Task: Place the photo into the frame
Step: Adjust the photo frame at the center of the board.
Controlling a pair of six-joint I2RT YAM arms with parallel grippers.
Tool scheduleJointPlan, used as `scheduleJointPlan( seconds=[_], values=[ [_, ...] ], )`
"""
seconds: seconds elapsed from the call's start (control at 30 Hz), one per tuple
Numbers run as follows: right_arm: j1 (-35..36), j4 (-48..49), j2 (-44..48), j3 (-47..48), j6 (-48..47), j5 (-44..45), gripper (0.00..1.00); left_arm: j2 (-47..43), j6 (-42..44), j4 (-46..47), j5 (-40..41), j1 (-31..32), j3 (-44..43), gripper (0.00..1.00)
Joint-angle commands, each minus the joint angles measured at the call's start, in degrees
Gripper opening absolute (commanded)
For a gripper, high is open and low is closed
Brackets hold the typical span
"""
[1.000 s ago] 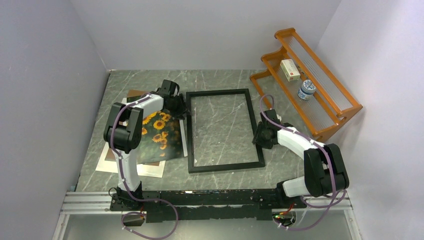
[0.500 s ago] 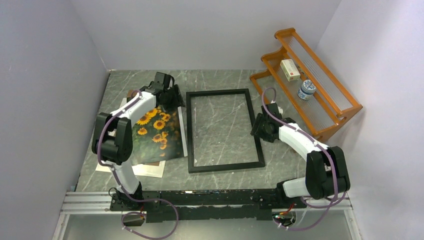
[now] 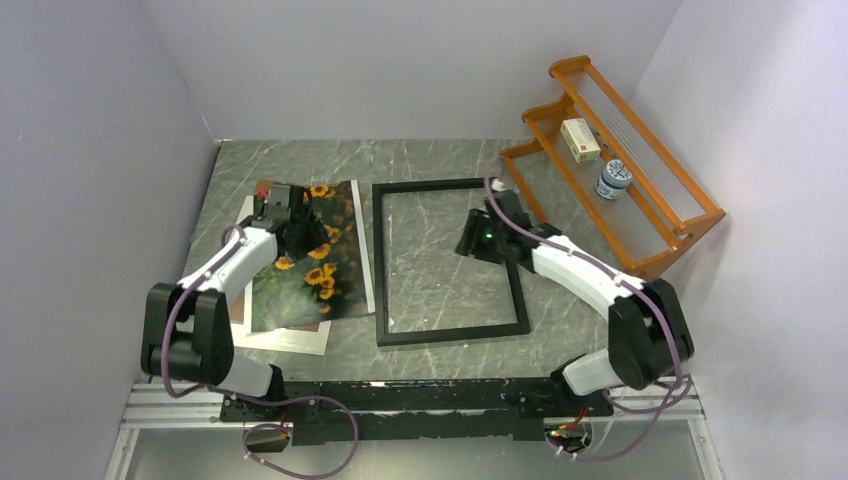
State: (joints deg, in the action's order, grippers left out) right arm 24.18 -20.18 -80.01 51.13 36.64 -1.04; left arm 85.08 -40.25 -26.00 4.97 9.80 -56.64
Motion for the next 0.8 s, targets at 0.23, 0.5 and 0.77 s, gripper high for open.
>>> scheduleJointPlan(
  seconds=[0.23,0.5,0.77],
  values=[
    [23.2,7.9,-18.4,19.4,8.7,-7.9,0.53,-15.0,-7.7,2.1,2.7,-3.0,12.7,0.68],
    [31.8,-3.2,-33.4,37.1,10.5,-7.0,0.52,-17.6,-7.1,1.5,0.5,-5.1,15.3,0.68],
    [31.9,-8.1,-41.9,42.6,10.4,-8.4,0.53,-16.9,-6.7,3.8,-1.0,-6.9,18.1,0.69]
  ],
)
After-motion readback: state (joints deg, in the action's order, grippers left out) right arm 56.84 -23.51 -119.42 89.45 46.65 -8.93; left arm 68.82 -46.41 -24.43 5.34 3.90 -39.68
